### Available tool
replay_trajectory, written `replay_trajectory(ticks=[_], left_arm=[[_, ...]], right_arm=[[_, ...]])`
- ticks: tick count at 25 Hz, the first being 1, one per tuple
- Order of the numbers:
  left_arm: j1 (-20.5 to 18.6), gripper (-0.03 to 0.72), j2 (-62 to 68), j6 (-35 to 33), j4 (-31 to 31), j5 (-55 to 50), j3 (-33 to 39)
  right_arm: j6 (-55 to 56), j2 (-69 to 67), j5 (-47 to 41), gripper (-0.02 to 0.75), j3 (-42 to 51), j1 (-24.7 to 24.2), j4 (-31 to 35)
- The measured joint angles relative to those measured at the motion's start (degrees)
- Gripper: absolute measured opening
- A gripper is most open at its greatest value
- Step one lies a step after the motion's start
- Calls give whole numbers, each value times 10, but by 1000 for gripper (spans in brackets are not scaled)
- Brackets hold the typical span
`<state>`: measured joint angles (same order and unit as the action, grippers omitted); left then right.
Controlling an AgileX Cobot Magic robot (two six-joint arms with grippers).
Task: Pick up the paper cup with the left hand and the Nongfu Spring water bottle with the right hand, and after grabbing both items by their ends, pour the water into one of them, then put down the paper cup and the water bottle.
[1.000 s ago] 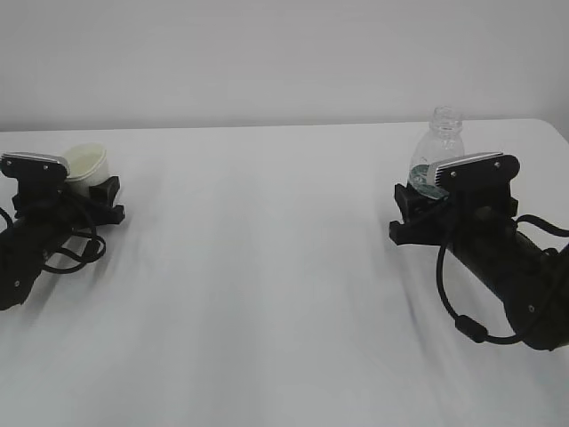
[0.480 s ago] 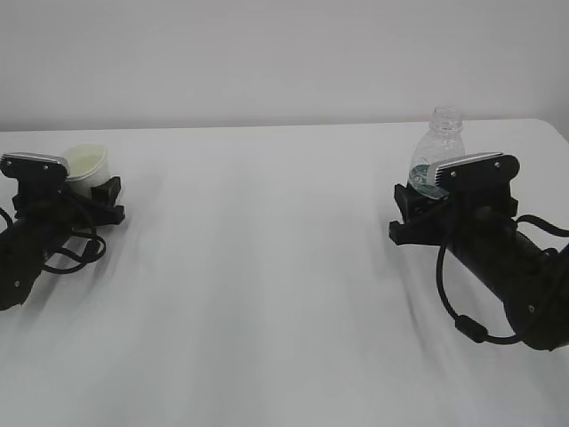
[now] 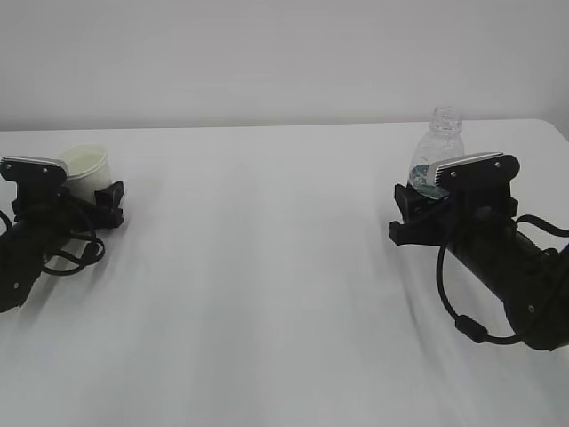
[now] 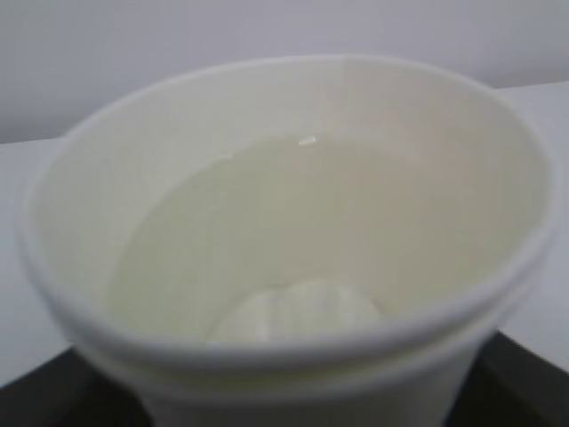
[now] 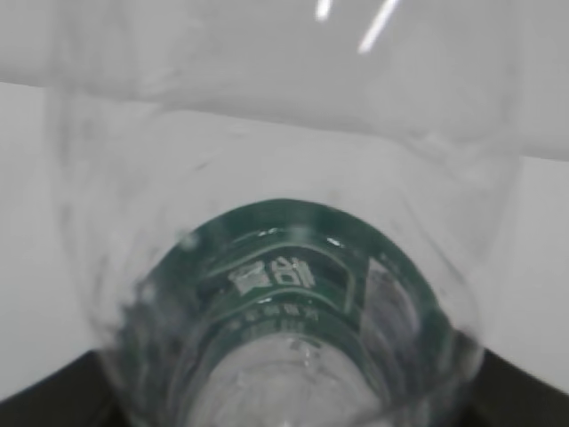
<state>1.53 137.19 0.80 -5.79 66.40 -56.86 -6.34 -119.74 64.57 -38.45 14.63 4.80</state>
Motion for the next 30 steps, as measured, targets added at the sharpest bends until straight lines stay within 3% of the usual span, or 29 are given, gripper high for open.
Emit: replay_trajectory(ticks=[23, 30], left_arm=[[0, 587, -130, 1, -3, -3, 156], [0, 587, -158, 1, -36, -3, 190]], right_arm=[[0, 0, 0, 456, 0, 0, 0], [2, 0, 0, 456, 0, 0, 0]])
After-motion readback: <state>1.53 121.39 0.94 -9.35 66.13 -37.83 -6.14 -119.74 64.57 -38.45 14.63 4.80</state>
